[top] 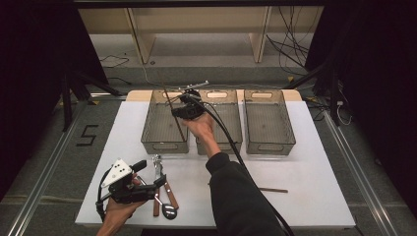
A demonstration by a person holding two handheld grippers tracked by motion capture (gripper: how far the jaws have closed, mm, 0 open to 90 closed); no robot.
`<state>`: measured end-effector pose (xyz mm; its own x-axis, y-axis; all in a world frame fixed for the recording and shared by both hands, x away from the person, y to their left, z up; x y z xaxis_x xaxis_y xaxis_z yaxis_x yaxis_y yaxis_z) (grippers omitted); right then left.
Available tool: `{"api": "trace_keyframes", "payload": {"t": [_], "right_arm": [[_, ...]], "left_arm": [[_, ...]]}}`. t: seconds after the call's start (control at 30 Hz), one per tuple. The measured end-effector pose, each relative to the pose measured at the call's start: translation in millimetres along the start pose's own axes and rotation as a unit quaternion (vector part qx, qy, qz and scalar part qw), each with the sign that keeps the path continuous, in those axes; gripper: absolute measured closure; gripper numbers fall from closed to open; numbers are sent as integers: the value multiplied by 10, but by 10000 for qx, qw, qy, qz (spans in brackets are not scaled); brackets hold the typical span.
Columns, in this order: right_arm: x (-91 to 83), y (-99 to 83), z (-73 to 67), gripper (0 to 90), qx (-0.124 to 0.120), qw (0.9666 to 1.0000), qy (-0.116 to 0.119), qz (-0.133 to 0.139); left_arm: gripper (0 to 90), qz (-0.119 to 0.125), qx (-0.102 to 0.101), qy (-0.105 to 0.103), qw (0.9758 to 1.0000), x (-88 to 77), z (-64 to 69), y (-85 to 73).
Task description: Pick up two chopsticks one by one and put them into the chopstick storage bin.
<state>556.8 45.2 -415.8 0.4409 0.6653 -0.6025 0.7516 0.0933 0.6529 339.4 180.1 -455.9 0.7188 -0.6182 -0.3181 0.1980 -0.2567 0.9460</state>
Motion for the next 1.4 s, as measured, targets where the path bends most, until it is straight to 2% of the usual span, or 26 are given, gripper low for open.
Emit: {"api": "trace_keyframes", "payload": {"t": [0.17,0.27,0.33,0.4,0.47,0.6,0.73,0.93,1.1,1.27,1.4], "right_arm": [[63,-47,6,843,21,9998,-191,-92],[66,-51,29,753,6,9992,-398,-99],[49,-44,39,687,64,9991,-402,-97],[12,-22,45,660,138,9991,-384,-61],[-42,2,38,635,112,9994,-335,-20],[-177,42,24,565,-19,9996,-293,43],[-328,45,13,479,-240,9992,-314,-76],[-675,36,-18,371,-529,9985,-84,-104],[-928,-76,7,338,-846,9962,-74,-186],[-1124,-243,70,314,-972,9949,13,-251],[-1266,-375,131,298,-1113,9932,-42,-326]], "left_arm": [[78,4,3,3,10000,-1,3,1],[78,-9,8,0,10000,2,0,-2],[78,-10,-4,7,10000,0,1,-2],[78,-1,-7,10,10000,0,-2,-2],[78,-15,-16,18,10000,4,-3,-6],[78,-14,-29,7,10000,0,-9,-8],[78,12,-75,28,10000,-9,-29,-9],[77,15,-97,-3,10000,-3,-26,-11],[75,23,-97,-1,9999,-4,-25,-10],[74,-34,-70,15,10000,2,-28,-22],[74,-7,-94,-1,10000,3,-26,-20]]}}
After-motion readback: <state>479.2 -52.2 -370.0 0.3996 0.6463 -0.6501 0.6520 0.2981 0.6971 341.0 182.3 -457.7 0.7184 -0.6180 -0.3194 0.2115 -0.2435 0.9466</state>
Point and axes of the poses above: each handheld gripper's, and its own axes: x roughly forward along the jaws, y roughly out of its top, z roughly to its right, the point moved 5 cm from there along x, roughly forward along the jaws, and after that the axes turned 15 degrees about x, right-handed, at the moved point
